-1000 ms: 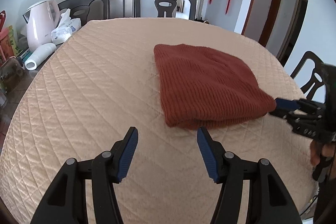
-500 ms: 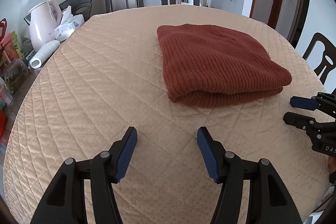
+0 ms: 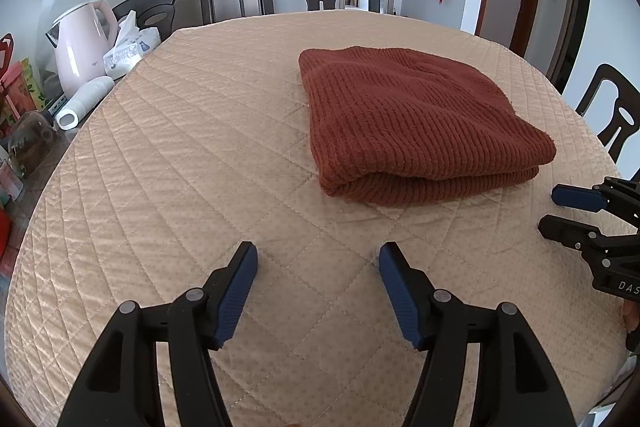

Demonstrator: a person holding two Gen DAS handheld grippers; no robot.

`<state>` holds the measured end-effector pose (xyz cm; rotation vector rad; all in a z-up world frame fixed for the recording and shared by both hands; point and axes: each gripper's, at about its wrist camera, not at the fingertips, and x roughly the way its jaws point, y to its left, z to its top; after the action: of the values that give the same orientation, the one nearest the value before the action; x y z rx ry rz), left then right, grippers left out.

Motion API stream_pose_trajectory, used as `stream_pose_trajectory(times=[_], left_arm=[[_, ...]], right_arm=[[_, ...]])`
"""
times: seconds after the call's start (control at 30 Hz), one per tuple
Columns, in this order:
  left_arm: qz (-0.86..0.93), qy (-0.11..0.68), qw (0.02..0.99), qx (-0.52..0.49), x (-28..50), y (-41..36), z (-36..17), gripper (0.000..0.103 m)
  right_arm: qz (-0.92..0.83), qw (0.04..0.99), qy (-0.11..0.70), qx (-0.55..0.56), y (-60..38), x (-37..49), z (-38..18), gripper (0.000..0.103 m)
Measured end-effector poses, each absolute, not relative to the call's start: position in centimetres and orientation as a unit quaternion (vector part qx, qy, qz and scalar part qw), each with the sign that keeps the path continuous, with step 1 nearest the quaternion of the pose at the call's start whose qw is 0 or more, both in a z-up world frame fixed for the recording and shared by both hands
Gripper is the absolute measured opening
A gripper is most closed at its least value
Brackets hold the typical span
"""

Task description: Fold small clothes

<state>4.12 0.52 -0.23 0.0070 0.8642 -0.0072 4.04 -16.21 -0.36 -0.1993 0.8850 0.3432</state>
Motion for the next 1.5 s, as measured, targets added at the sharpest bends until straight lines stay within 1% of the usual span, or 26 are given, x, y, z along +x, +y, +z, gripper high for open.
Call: stream_pose_trajectory(times=[1.5], left_arm=[[-0.001,0.420,0.908,0.000,4.21,0.77,-0.27,0.071]], right_arm=[[0.165,0.885,0.425,-0.095,-16.24,3.98,-0.36,0.046]])
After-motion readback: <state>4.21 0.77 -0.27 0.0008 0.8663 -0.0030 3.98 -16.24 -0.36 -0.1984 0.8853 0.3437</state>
